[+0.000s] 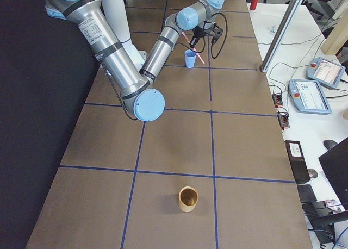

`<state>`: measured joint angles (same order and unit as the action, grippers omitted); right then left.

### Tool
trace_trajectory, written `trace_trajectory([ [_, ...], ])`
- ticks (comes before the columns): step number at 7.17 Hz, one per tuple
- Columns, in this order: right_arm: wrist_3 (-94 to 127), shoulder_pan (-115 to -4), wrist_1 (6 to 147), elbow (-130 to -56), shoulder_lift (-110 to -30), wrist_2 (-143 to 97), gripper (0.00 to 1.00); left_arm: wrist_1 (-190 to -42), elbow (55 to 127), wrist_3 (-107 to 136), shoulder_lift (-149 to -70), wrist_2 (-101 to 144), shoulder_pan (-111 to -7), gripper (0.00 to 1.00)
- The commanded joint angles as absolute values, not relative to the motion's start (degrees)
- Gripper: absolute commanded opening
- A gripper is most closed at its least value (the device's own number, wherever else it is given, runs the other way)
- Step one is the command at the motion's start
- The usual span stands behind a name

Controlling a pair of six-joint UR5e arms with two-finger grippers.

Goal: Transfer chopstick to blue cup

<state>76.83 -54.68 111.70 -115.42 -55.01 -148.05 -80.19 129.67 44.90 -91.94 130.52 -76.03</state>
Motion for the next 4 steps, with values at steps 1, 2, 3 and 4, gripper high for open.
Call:
trace_trajectory([
  [1,91.90,-44.95,98.30,-113.22,-52.75,-144.78,0.00,-76.24,129.02,37.22,-88.95,130.52,-77.87,1.00],
  [2,93.59,-42.56,97.91,-110.16,-48.73,-141.80,0.00,-72.55,128.94,32.48,-88.95,130.43,-79.70,1.00],
  [3,93.86,-40.54,97.82,-107.52,-45.99,-140.98,0.00,-71.03,128.85,29.39,-88.86,130.34,-80.76,1.00],
  [4,94.22,-39.65,97.56,-104.79,-43.27,-139.67,0.00,-70.58,128.93,29.18,-88.42,130.34,-80.86,1.00],
])
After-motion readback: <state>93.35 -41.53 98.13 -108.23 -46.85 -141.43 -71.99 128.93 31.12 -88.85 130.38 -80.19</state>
